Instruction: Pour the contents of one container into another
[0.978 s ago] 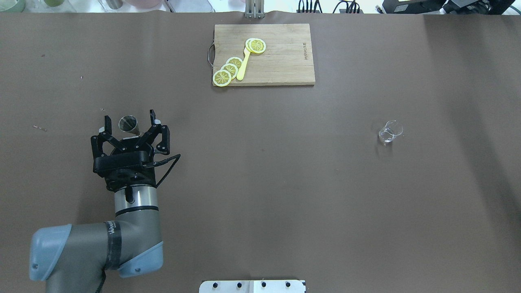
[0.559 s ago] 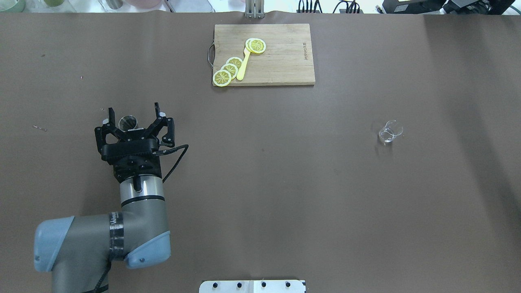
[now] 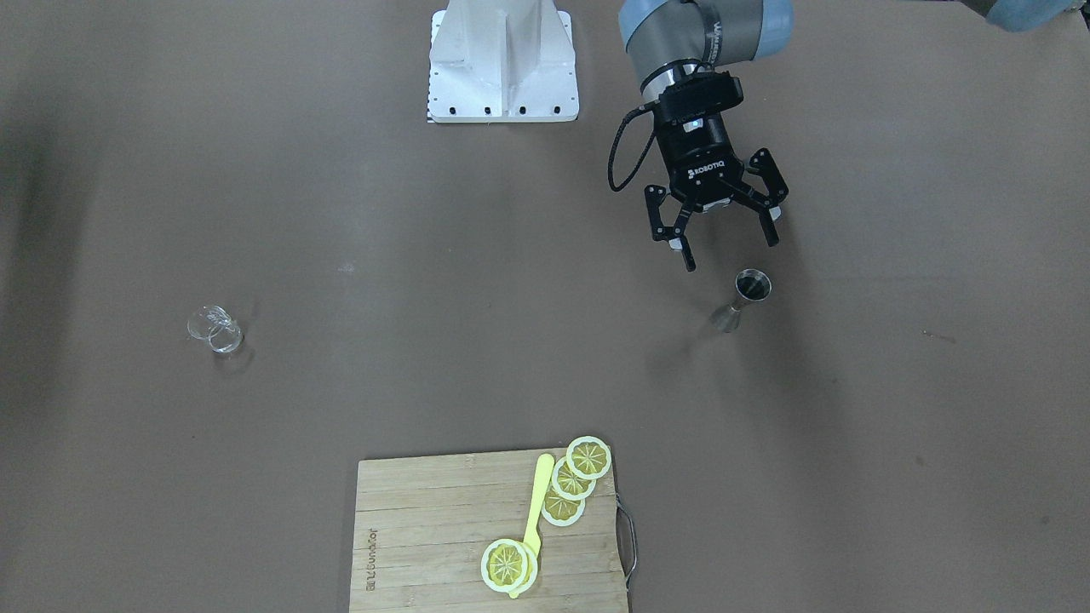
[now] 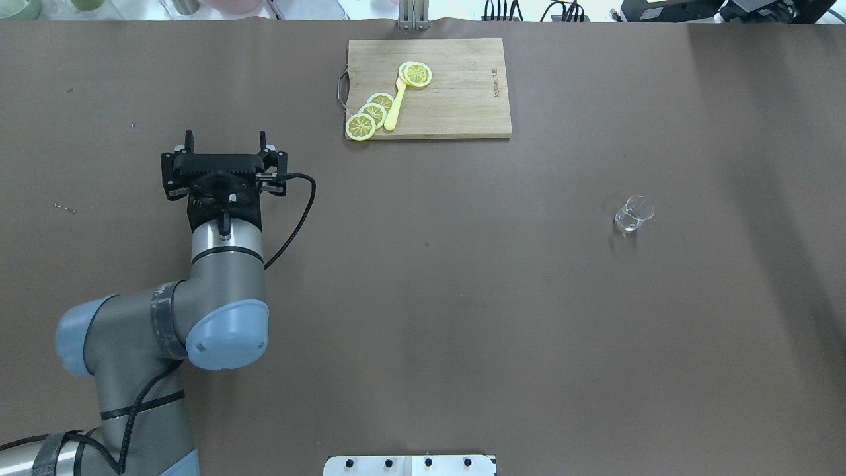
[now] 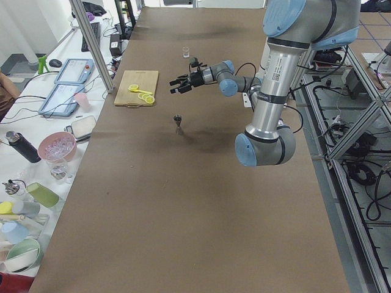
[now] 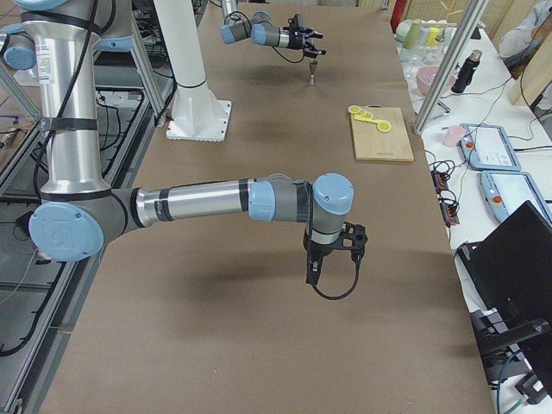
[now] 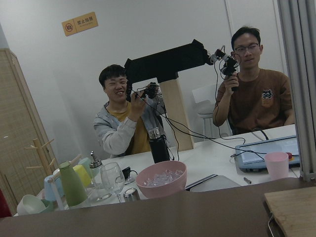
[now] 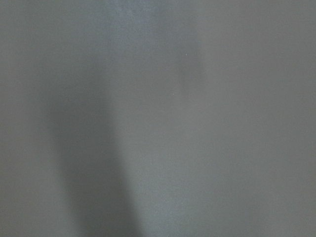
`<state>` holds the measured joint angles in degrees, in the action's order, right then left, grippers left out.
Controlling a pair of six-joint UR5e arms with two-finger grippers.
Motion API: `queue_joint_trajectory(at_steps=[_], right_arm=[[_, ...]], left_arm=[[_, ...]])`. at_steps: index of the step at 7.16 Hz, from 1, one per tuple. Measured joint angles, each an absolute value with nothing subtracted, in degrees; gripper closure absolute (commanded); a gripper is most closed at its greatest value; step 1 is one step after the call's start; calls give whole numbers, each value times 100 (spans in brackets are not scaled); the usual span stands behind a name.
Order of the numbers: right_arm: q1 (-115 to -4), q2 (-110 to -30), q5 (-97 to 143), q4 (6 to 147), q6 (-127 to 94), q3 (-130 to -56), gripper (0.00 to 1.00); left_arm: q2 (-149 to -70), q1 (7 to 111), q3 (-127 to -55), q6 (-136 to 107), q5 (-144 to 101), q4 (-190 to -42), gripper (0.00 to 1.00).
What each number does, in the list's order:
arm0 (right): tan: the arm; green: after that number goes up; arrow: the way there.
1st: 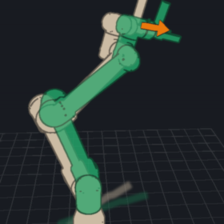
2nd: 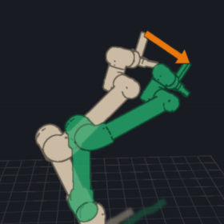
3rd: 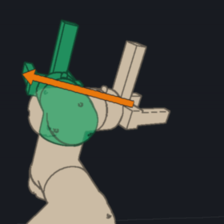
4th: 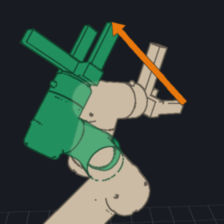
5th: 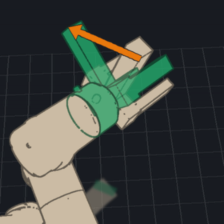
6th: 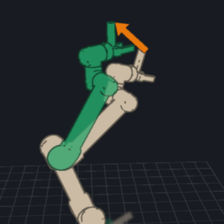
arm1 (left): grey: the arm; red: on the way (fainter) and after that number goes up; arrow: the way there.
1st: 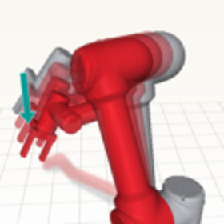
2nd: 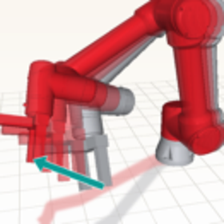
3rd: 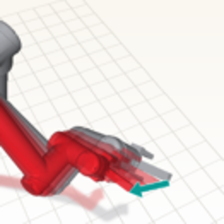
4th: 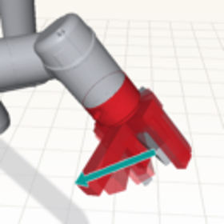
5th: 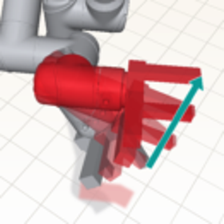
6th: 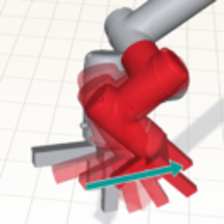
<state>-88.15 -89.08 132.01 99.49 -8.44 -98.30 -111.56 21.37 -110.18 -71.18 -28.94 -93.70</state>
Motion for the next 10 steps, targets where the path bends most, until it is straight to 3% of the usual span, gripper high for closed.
queue_joint_trajectory(at_steps=[3, 7, 10], right_arm=[[-8815, -8912, 13194, 9949, -844, -9835, 0], [-8815, -8912, 13184, 9949, -844, -9827, 0], [-8816, -8912, 13184, 9949, -844, -9826, 0]], left_arm=[[-11235, 3097, -10643, -4699, -4518, -10919, 1], [-11275, 4555, -9423, -2759, -7265, -12985, 1], [-11173, 5677, -8649, -1373, -8722, -13460, 1]])
